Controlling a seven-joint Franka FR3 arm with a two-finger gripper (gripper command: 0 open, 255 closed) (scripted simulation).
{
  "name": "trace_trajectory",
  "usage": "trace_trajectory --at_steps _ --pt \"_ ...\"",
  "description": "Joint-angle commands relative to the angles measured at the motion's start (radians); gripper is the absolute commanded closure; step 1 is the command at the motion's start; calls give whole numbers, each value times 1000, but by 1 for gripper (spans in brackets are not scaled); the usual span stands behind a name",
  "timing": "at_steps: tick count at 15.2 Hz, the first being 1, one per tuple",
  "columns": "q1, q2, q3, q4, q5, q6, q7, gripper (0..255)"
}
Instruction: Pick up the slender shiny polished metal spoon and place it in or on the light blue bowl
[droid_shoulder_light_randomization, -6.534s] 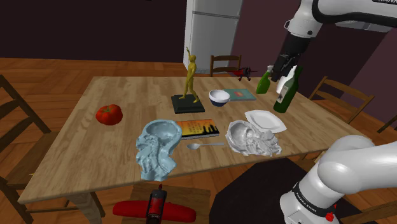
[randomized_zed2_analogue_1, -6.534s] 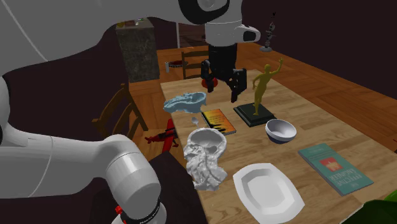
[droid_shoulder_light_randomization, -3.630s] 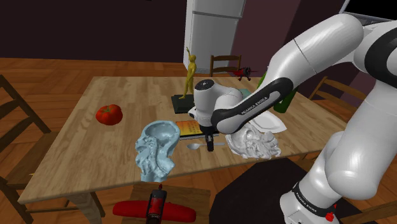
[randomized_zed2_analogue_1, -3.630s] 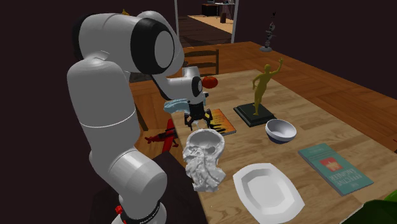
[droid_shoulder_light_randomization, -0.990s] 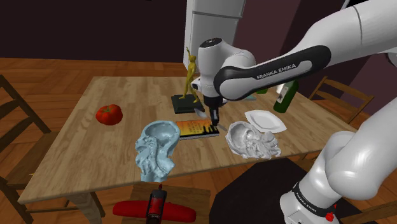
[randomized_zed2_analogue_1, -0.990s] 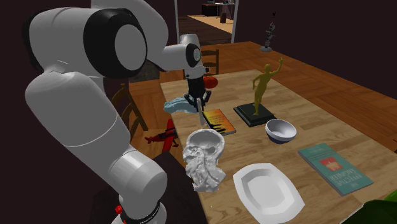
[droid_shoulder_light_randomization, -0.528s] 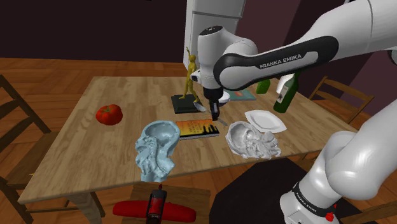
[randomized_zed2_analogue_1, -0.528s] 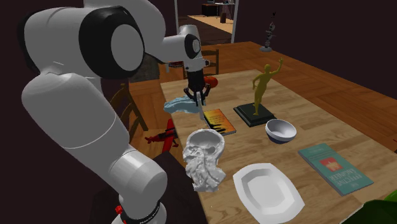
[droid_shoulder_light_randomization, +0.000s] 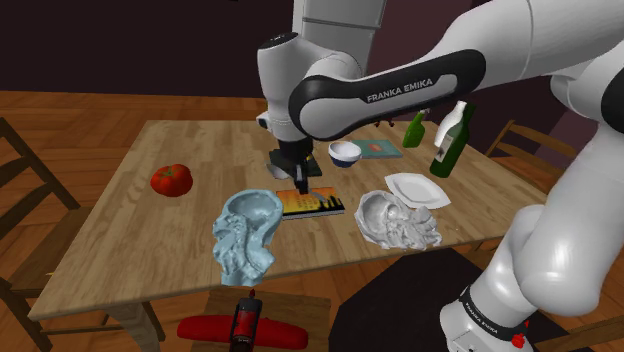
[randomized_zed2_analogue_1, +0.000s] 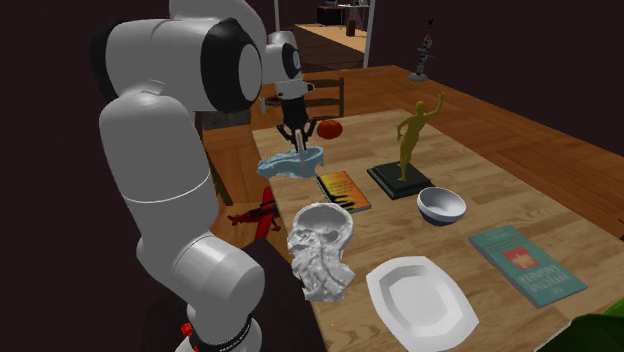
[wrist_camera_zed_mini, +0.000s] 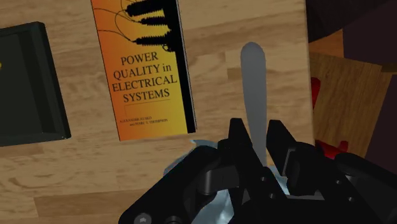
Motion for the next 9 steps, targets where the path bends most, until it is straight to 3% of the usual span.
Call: trace_trajectory --at_steps 1,9 --pt "18 65 15 87 -12 -33 33 255" --pt "138 366 52 510 -82 -195 154 255"
